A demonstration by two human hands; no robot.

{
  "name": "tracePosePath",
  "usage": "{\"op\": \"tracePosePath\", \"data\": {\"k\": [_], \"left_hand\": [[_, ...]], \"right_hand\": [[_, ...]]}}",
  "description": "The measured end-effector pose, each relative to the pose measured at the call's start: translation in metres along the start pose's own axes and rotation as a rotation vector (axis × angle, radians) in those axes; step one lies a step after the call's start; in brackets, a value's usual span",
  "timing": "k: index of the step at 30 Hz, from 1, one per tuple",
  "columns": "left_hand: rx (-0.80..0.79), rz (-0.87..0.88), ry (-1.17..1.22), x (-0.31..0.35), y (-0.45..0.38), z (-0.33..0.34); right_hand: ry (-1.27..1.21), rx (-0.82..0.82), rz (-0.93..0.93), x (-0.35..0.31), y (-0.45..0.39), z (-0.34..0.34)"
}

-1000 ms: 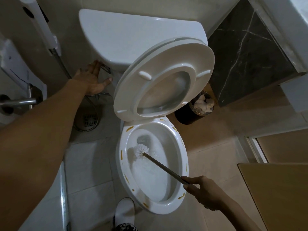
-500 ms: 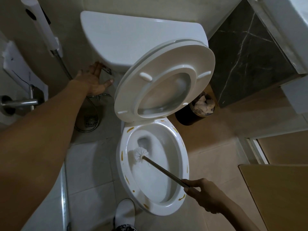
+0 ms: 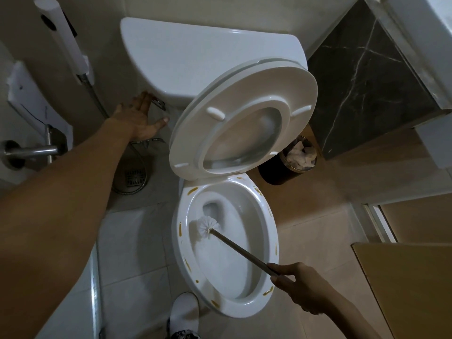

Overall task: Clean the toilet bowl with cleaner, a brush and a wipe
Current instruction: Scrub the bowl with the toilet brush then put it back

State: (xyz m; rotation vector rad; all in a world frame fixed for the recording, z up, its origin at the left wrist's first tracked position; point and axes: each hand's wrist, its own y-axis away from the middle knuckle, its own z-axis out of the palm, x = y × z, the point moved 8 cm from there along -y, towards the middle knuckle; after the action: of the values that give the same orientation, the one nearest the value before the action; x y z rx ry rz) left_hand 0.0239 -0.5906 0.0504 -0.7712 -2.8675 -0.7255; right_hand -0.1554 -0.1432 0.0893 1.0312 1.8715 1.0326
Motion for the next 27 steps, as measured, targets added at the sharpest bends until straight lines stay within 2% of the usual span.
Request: {"op": "tracePosePath", "data": {"k": [27], "left_hand": [[0.004,-0.001,-0.002,-0.001,-0.003,0.002]], "right_hand": [[-0.018,0.002,0.016,0.015,-0.016,0.003]]}}
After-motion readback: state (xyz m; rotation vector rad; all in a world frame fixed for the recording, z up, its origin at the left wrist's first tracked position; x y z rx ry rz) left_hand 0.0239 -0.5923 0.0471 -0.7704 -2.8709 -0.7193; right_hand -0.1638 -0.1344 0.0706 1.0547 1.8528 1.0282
